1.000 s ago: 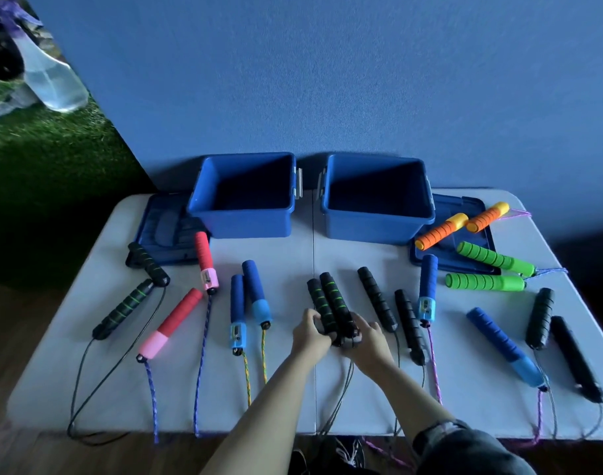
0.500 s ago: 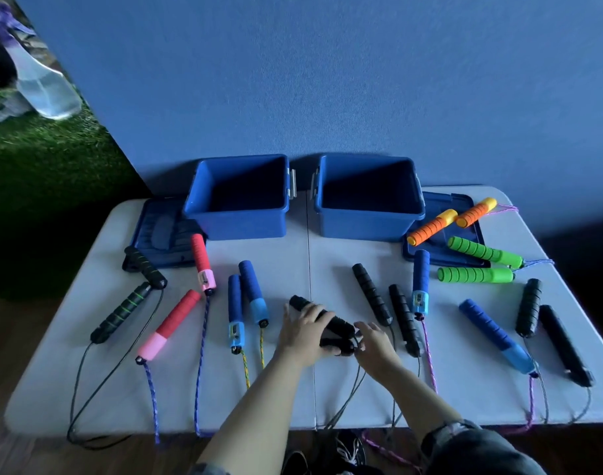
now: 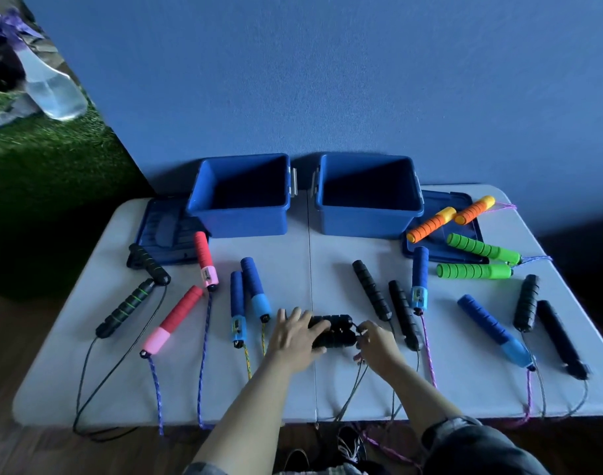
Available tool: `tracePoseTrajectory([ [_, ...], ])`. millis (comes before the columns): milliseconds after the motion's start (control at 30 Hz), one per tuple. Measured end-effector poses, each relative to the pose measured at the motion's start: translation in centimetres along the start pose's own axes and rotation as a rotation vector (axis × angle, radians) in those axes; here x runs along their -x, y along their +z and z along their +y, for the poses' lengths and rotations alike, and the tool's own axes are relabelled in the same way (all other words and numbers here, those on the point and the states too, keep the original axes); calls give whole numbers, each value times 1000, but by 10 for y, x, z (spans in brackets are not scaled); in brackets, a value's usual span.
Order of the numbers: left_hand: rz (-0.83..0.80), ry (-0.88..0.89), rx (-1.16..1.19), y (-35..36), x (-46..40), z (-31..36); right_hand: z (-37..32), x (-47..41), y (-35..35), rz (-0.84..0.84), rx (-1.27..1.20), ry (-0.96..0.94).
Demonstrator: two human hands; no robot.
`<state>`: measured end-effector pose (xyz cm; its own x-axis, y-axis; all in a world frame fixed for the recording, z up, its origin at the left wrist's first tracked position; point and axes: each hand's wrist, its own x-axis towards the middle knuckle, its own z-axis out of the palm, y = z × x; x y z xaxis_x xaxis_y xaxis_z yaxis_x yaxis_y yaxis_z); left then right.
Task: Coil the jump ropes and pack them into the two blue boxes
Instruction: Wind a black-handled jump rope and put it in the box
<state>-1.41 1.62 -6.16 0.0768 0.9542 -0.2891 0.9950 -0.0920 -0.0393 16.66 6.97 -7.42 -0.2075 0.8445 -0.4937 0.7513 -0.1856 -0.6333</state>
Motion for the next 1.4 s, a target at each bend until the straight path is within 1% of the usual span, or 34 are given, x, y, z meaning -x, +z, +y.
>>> tracePoseTrajectory([
  [100, -73, -3, -20, 4, 3, -1, -1, 3, -2, 22, -33, -19],
  [167, -99, -31, 27, 6, 7, 1, -3, 3, -4, 89, 3, -57],
  [267, -96, 13, 187, 8, 15, 7, -8, 3, -7, 191, 19, -142],
  [367, -34, 49, 385, 3, 22, 12, -16, 2, -18, 226, -13, -204],
  [433, -10, 17, 524, -8, 24, 15, -24, -1, -29, 230, -24, -233],
  [533, 2, -81, 773, -35, 20, 17, -45, -9, -51, 238, -45, -256],
  [567, 11, -94, 853, -45, 18, 17, -54, -12, -59, 246, -54, -258],
  [633, 38, -80, 937, -61, 12, 14, -72, -18, -76, 264, -86, -277],
  [700, 85, -60, 1007, -76, 4, 7, -89, -22, -89, 248, -180, -282],
  [767, 171, -41, 1093, -92, -2, 1, -104, -21, -94, 190, -334, -239],
  [833, 265, -66, 1195, -112, -5, -3, -116, -17, -92, 138, -470, -198],
  [900, 306, -130, 1329, -131, -8, -7, -128, -6, -84, 105, -521, -203],
  [1000, 282, -216, 1525, -150, -13, -17, -145, 13, -69, 78, -546, -236],
  [1133, 196, -215, 1728, -150, -11, -28, -157, 22, -59, 47, -607, -216],
  [1200, 220, -248, 1751, -142, -11, -28, -156, 23, -58, 20, -625, -219],
  [1300, 277, -305, 1700, -135, -12, -20, -152, 25, -56, -32, -623, -225],
  [1400, 298, -270, 1676, -128, -12, -15, -148, 26, -54, -60, -624, -223],
])
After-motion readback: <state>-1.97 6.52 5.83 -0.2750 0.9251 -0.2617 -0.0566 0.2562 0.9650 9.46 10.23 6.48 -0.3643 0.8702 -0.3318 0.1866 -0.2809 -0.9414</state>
